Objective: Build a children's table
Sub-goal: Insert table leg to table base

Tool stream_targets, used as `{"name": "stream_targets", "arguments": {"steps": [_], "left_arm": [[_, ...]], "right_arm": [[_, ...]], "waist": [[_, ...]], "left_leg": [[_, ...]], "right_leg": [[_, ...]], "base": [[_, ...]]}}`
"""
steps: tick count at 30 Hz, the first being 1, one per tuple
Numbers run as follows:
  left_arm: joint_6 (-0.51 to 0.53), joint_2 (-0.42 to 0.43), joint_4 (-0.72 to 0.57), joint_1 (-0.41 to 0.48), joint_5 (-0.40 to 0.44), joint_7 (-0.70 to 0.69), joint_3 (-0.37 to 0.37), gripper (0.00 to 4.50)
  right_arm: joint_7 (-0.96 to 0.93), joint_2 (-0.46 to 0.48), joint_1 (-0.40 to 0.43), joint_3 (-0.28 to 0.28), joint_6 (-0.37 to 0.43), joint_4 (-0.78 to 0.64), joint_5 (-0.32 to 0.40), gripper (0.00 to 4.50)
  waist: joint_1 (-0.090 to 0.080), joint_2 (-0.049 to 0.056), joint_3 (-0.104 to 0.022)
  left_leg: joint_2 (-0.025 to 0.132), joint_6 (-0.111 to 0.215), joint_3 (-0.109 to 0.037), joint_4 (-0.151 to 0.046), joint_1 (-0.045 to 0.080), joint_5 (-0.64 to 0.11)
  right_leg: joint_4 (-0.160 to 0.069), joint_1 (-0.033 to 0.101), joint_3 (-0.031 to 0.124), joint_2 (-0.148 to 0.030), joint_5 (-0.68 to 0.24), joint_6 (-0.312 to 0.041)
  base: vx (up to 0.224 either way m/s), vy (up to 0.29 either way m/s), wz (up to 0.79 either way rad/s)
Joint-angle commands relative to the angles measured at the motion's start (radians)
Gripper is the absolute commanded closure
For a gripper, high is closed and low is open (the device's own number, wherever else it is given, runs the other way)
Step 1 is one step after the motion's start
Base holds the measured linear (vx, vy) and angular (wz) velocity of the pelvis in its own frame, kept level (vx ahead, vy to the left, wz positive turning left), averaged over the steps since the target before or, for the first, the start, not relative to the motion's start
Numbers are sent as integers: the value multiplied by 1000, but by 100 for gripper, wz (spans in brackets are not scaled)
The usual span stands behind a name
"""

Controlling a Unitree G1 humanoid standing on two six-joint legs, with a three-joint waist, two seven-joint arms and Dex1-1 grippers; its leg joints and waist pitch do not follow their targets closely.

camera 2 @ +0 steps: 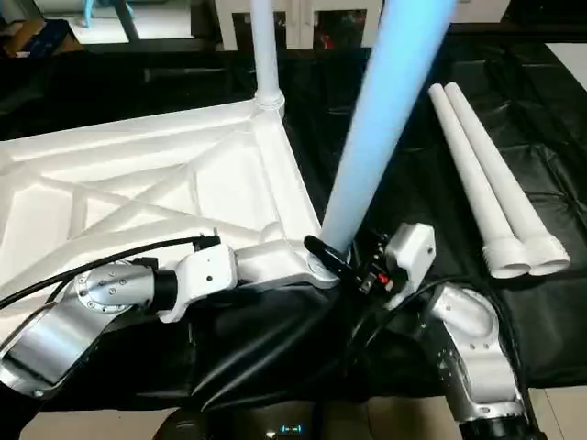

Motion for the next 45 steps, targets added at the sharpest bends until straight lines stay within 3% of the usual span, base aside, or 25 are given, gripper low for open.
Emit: {"name": "stream_targets", "arguments": {"steps": [1,4,8,13,20,26,32,38,42,45], "left_arm": [[2,9,75,21,30,29,10,450],[3,8,76,20,31,30,10,450],[1,9,78,19,33,31,9,450],[-1,11,80,17,36,33,6,450],[-2,14,81,17,38,33,2,450],[-2,16,82,16,38,33,1,450],[3,16,76,19,37,34,0,450],[4,17,73,23,38,37,5,450],[6,18,70,26,37,38,6,450],[7,19,68,28,36,39,6,450]], "right_arm": [[24,-9,69,33,15,65,-65,264],[38,-17,76,48,13,66,-77,264],[66,-39,79,85,17,69,-101,264],[123,-82,66,141,75,63,-121,264],[184,-122,26,173,254,31,-44,264],[190,-121,-16,158,402,34,57,264],[181,-109,-63,111,512,87,115,264],[116,-86,-70,57,541,107,165,264],[123,-89,-46,49,551,97,159,264],[117,-86,-11,38,556,82,159,264]], "waist": [[0,-25,-42],[0,-27,-41],[2,-27,-43],[4,-28,-44],[7,-31,-51],[9,-31,-54],[7,-32,-49],[6,-38,-48],[7,-37,-46],[10,-36,-46]], "left_leg": [[29,75,-20,-67,20,-342],[28,68,-23,-72,25,-357],[29,72,-23,-72,23,-341],[29,72,-22,-73,24,-347],[29,70,-24,-73,24,-351],[29,70,-23,-72,25,-341],[29,59,-25,-74,28,-366],[30,54,-24,-76,26,-367],[30,42,-27,-78,27,-388],[32,44,-25,-78,29,-378]], "right_leg": [[-105,32,37,-54,-545,-101],[-110,36,38,-56,-587,-90],[-109,37,39,-55,-566,-94],[-110,38,39,-54,-568,-94],[-109,40,38,-53,-565,-96],[-107,40,38,-52,-545,-106],[-113,34,39,-53,-590,-99],[-115,32,39,-53,-597,-92],[-119,29,39,-55,-642,-73],[-119,27,41,-55,-612,-76]], "base": [[0,0,0],[0,0,0],[0,0,0],[0,0,0],[0,0,0],[0,0,0],[0,0,0],[0,0,0],[0,0,0],[0,0,0]]}}
